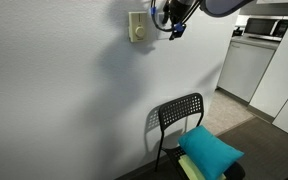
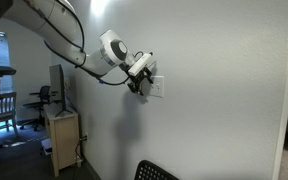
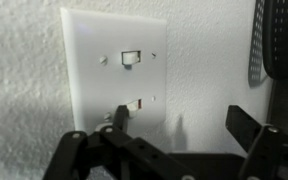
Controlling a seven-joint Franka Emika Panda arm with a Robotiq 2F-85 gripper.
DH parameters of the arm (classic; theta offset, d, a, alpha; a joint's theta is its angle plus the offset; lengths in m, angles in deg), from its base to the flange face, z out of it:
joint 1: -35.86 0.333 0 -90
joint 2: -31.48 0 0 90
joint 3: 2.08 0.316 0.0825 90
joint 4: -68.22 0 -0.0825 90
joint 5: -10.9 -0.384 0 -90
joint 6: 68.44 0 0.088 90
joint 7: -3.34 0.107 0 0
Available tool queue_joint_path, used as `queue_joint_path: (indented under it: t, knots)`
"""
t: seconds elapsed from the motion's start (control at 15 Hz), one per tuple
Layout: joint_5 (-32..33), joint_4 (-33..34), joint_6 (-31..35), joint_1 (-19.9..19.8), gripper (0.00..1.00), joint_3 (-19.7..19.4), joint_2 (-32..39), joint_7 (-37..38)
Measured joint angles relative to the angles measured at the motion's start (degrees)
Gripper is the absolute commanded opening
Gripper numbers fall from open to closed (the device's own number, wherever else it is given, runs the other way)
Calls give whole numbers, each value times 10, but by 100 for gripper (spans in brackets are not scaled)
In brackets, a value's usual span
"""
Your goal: Turn off the left light switch
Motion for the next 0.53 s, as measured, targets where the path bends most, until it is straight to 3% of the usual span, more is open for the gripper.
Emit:
queue_joint_path:
  t: [0.53]
  knots:
    - [-23, -1, 0, -3, 100, 0, 4, 1]
